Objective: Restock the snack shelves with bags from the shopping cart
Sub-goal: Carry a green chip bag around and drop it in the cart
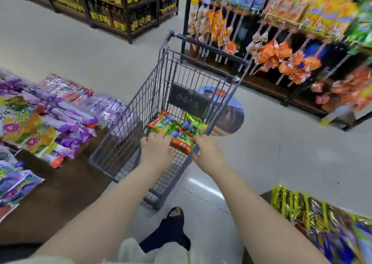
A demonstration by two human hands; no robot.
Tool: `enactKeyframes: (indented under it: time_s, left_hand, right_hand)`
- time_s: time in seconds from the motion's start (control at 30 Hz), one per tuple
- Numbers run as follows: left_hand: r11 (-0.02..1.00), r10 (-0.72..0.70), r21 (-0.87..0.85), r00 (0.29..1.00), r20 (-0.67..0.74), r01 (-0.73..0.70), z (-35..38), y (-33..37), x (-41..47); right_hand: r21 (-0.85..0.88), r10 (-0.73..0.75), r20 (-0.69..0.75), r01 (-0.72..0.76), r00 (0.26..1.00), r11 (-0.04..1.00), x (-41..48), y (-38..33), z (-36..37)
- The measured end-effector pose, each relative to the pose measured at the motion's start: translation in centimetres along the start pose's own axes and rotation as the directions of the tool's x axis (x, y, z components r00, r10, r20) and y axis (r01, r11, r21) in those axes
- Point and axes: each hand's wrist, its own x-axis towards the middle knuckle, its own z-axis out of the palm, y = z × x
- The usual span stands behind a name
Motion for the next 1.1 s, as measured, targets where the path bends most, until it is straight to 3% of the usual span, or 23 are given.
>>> enactKeyframes:
  time_s: [0.33,0.63,0.73,0.83,0.93,1.1]
  left_hand:
    - [0.986,-0.114,-0.113,0.987,0.110,0.126,2.6,1.3,14.4]
    - [0.917,-0.331,-0.145,0.913,0.239,0.371,8.8,0.5,23.7]
    - [0.855,-0.443,-0.144,0.846,0.297,0.498,11.7,0.9,26.5]
    - [0.757,-0.552,-0.133,0.736,0.391,0.639,15.0,1.4,28.5]
    - [0.680,-0.535,-0.179,0.648,0.542,0.711,18.4,1.8,29.9]
    - [0.481,-0.501,-0.279,0.522,0.691,0.831,23.5,1.9,31.2]
  right_hand:
    - [-0.040,-0.031,0.222,0.041,0.975,0.998,15.0,5.7,0.6]
    - [-0.021,-0.032,0.414,0.045,0.910,0.999,28.2,12.4,3.9]
    - [0.006,-0.067,0.500,0.074,0.863,0.997,32.6,14.5,6.1]
    - [-0.112,-0.062,0.672,0.184,0.738,0.976,36.7,16.6,8.6]
    - [-0.187,-0.009,0.786,0.250,0.618,0.950,40.1,18.6,11.3]
    - [-0.148,0.020,0.811,0.173,0.585,0.974,43.1,20.9,16.7]
